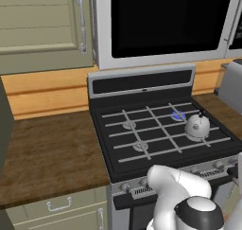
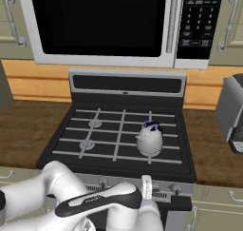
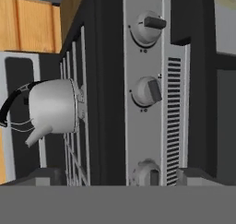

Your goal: Turn off the rear right burner of the stove.

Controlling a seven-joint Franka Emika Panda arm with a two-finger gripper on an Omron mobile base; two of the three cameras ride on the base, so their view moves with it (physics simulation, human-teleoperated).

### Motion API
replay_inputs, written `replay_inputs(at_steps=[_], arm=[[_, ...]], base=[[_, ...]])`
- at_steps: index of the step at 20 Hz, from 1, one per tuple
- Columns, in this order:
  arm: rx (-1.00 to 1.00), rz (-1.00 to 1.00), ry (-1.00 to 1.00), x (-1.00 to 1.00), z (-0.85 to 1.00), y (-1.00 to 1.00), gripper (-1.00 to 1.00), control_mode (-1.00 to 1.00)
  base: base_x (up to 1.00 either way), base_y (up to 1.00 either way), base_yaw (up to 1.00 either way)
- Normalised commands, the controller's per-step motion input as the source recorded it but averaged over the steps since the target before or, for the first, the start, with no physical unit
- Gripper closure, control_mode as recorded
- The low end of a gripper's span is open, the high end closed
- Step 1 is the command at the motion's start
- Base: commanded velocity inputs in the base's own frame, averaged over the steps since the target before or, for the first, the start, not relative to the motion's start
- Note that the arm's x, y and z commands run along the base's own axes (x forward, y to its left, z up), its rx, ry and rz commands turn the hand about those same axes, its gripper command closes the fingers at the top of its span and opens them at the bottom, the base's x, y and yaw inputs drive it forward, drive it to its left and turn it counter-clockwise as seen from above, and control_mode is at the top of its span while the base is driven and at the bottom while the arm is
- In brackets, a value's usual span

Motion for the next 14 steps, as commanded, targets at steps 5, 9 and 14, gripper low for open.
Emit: replay_inputs(at_steps=[5, 9, 14], arm=[[0.02, -0.07, 0.00, 0.14, -0.14, 0.00, -1.00, -1.00], [0.01, -0.07, 0.00, 0.19, -0.17, 0.03, -1.00, -1.00], [0.02, -0.08, 0.00, 0.26, -0.10, 0.03, -1.00, -1.00]], base=[[0.00, 0.00, 0.00], [0.00, 0.00, 0.00], [0.00, 0.00, 0.00]])
